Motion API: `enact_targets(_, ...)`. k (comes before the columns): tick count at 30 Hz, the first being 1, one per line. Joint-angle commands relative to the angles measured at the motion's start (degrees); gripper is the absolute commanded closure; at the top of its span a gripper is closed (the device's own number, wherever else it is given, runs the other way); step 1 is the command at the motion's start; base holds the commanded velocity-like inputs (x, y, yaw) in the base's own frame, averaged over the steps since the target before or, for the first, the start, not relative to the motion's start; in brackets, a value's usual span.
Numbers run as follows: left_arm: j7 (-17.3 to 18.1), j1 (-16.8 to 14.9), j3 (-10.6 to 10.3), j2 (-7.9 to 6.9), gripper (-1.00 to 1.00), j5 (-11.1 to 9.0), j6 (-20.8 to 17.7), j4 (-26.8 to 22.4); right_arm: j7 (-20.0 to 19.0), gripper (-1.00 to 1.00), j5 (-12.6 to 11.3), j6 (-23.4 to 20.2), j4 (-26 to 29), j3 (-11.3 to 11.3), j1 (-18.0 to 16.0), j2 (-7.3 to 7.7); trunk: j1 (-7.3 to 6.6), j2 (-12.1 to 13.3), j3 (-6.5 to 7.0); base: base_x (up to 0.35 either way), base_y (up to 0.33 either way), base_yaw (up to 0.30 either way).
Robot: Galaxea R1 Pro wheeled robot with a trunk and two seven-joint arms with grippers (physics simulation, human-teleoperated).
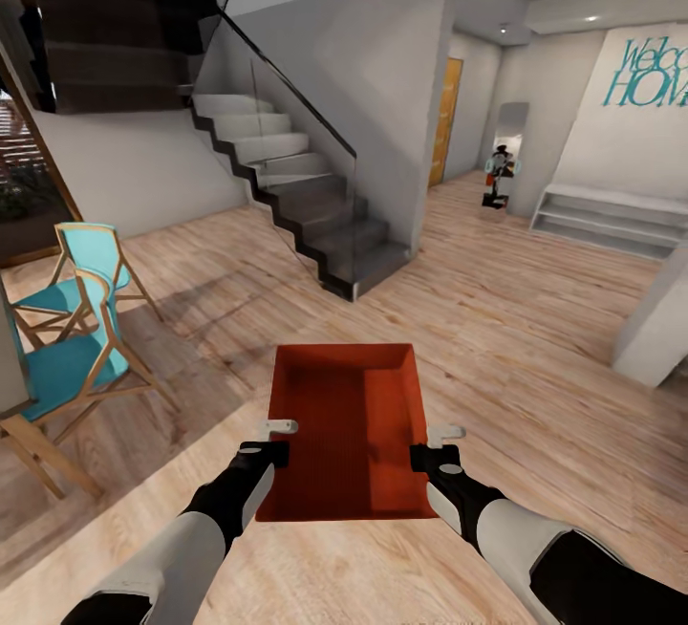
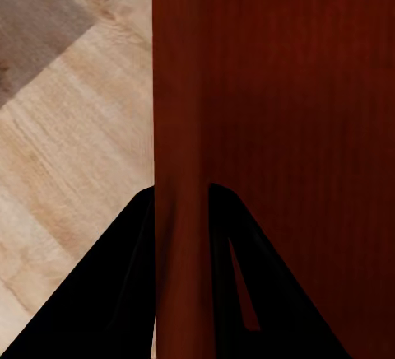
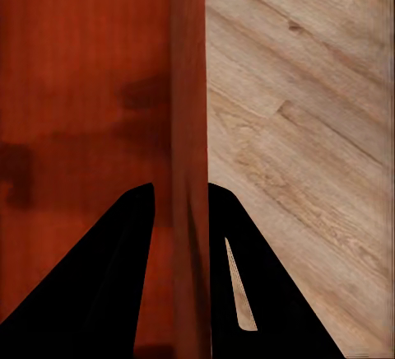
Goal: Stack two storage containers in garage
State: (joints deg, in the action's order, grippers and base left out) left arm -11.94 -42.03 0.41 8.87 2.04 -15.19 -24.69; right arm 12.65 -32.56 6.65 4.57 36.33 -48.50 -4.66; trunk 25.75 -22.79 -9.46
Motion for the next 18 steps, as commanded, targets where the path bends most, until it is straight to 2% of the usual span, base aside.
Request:
enact_targets(1, -0.5, 0.0, -0.5, -0.08, 1.0, -0.4, -0.4, 1.6, 0.3, 1.0, 0.3, 1.6, 0.1, -1.5, -0.1, 0.13, 0.03, -0.1, -0.11, 0.0, 0.0, -0.281)
enact_targets(18, -0.5, 0.0, -0.6, -0.01, 1.0, -0.4, -0.3, 1.7, 0.3, 1.0, 0.3, 1.6, 0.1, -1.4, -0.1, 0.16, 0.03, -0.1, -0.11, 0.0, 0.0, -0.281)
